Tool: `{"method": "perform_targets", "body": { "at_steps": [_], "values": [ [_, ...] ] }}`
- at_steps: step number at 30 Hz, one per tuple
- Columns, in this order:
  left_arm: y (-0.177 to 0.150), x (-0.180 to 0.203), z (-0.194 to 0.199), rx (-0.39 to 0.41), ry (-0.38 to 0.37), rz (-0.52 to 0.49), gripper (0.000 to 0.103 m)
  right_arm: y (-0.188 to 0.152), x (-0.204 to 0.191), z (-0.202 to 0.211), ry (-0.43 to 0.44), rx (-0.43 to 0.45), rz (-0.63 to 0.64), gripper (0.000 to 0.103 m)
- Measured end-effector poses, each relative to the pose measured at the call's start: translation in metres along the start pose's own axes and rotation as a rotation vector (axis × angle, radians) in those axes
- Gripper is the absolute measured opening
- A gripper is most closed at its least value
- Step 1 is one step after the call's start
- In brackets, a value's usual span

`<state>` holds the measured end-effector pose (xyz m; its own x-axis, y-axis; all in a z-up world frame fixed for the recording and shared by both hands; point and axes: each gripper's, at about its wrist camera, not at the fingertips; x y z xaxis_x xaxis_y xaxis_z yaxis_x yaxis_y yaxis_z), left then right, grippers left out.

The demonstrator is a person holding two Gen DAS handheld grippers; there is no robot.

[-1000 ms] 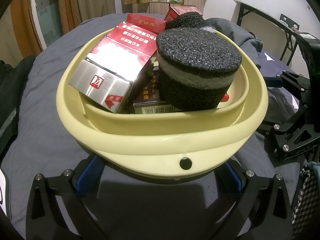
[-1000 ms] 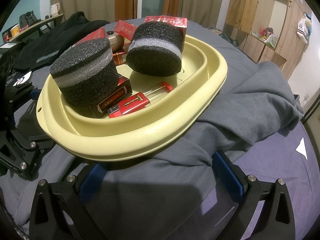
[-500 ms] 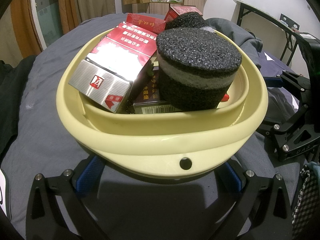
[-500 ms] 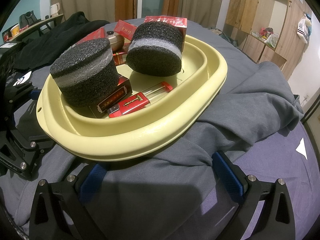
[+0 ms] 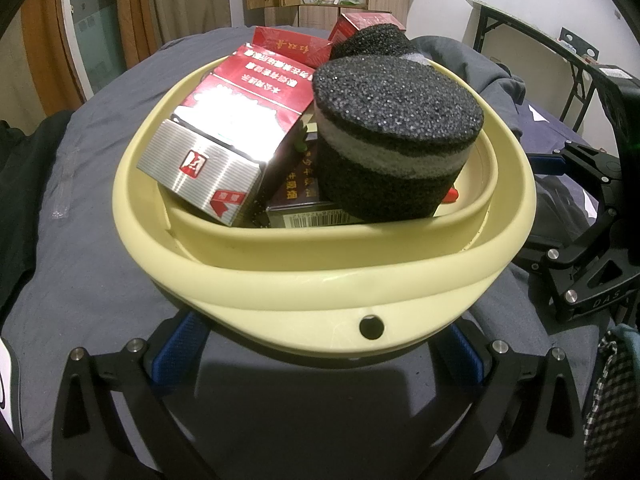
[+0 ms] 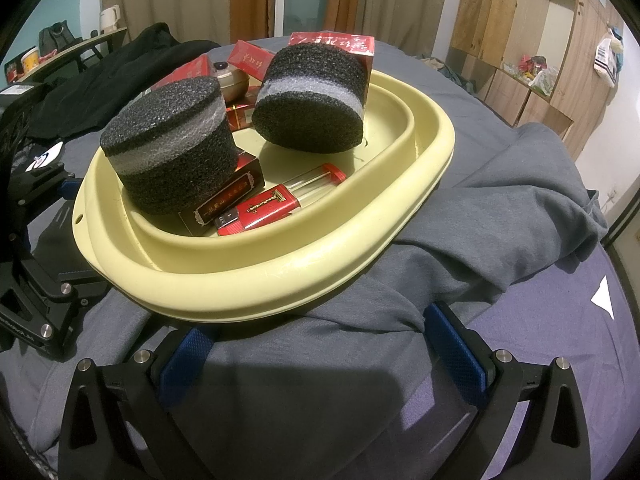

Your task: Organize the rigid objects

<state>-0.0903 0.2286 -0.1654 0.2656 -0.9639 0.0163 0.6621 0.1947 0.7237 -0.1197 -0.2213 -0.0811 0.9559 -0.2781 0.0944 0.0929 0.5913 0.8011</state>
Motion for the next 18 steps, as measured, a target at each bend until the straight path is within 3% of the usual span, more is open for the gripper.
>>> {"method": "perform_targets", "body": {
  "at_steps": [18],
  "values": [
    [-0.0026,-0.0012,0.0026,0.001,0.004,-0.003,0.103,0.0002,-0.0043,0.0032,-0.001,0.001,0.002,0.103]
  ]
}}
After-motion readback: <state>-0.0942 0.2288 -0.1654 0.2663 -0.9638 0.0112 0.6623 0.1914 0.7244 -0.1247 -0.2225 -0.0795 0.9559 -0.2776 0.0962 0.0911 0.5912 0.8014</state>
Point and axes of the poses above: each gripper's, at about its wrist camera, not at the fingertips, and z roughly against the way its jaws point, x to its right, y to its top, and after that the axes turned 9 degrees about x, right-handed
